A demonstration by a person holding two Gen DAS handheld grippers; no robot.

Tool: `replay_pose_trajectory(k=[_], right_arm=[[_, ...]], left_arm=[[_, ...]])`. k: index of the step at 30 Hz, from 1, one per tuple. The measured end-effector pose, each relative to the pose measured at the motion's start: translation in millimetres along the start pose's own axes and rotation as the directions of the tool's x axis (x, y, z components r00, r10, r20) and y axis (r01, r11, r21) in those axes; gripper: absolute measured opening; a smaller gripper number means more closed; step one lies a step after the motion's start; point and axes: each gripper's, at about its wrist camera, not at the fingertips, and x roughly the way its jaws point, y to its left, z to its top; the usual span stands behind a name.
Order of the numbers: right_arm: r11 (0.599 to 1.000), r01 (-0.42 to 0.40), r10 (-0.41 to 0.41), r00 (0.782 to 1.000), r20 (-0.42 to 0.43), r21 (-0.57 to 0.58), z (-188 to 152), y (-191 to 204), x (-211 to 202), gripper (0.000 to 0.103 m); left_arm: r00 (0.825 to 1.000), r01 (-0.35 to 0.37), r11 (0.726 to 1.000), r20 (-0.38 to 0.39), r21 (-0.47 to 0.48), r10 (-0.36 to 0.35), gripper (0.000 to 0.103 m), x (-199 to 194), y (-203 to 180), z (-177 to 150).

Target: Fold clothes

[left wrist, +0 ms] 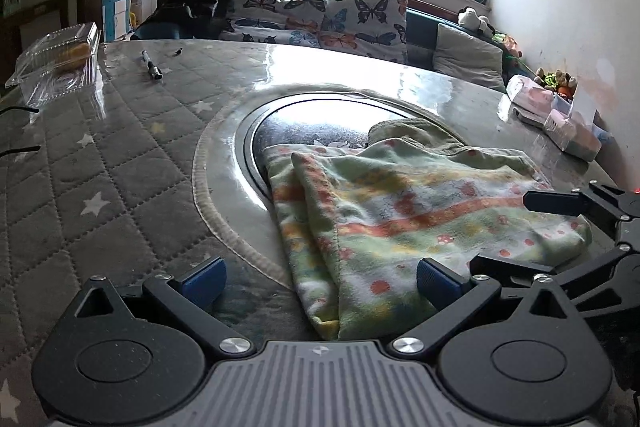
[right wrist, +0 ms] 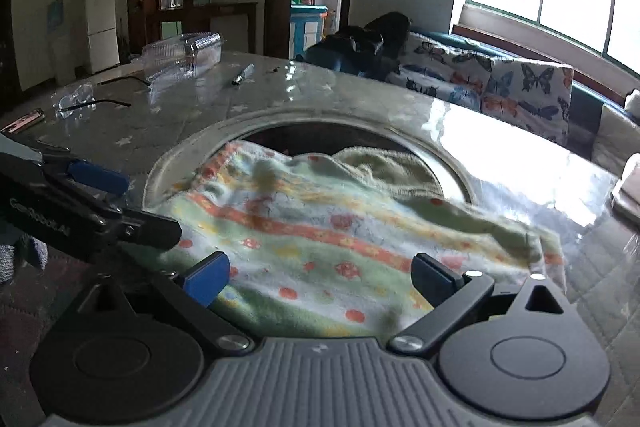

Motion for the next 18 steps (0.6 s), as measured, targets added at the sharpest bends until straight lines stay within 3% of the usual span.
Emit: replay_pose_trajectory(k=[4, 18], right_arm=[[1.0, -0.003, 0.003, 1.0, -0.022, -0.014, -3, 4, 6, 0.1], [0.996, -0.032, 0.031, 0.999, -0.016, -0.082, 6, 18, 0, 0.1]], left_arm=[[1.0, -0.024, 0.999, 0.001, 0.026, 0.024, 0.103, -1, -1, -3], [0.998, -0.056, 0.998, 0.001, -0.019, 0.056, 0.102, -1, 8, 0]])
